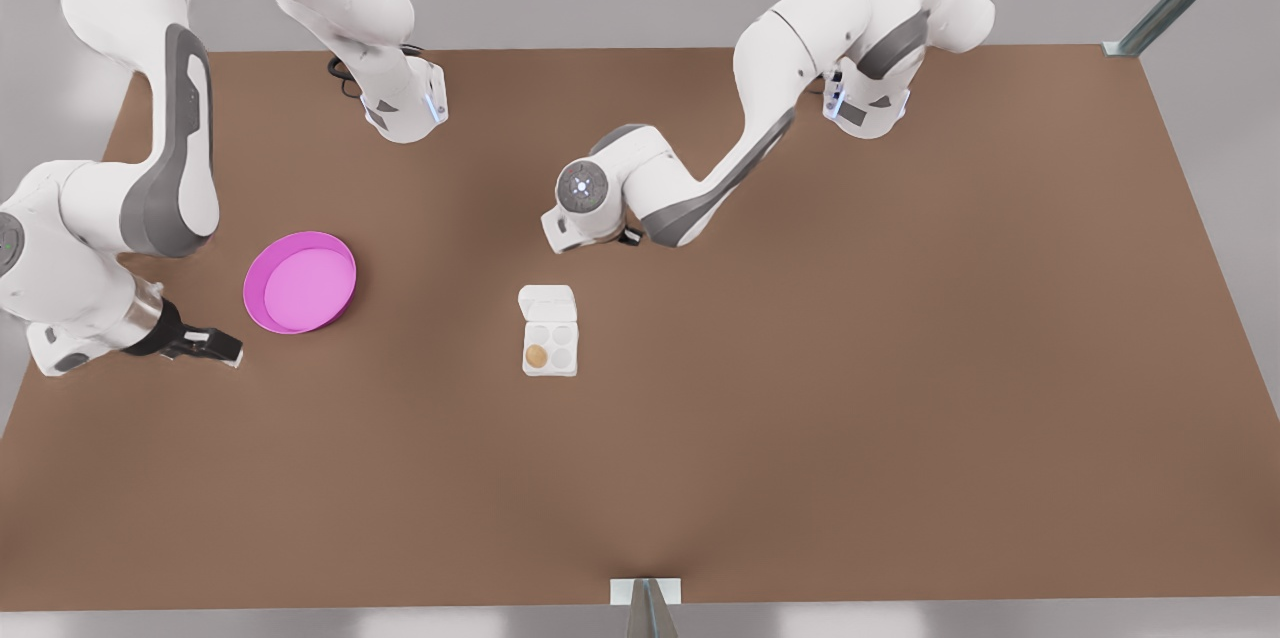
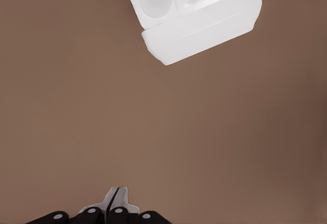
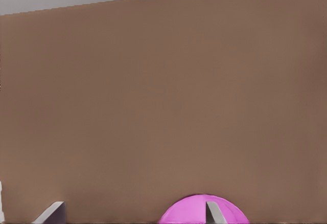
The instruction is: Pack egg into the box and close the box lid
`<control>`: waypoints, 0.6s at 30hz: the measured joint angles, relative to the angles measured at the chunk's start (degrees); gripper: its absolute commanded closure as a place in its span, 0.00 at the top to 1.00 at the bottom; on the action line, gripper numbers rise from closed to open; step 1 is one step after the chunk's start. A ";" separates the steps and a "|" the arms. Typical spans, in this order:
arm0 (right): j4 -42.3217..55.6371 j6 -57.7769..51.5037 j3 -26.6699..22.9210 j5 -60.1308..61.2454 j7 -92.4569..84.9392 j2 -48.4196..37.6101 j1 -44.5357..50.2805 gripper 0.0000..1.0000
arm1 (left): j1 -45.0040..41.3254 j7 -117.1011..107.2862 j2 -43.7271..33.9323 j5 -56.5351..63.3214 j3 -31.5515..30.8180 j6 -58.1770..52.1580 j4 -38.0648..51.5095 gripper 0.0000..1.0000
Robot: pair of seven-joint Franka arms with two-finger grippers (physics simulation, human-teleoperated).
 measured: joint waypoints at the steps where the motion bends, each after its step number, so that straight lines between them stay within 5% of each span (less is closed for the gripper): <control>1: -1.25 -0.66 0.00 0.05 -1.03 -2.60 0.04 1.00 | -0.63 -1.55 0.94 -0.15 0.00 1.50 0.72 0.21; 18: -3.99 -6.03 -0.27 0.63 -10.01 -4.15 -0.14 1.00 | -5.69 -19.55 11.08 -0.84 4.41 15.98 8.86 0.21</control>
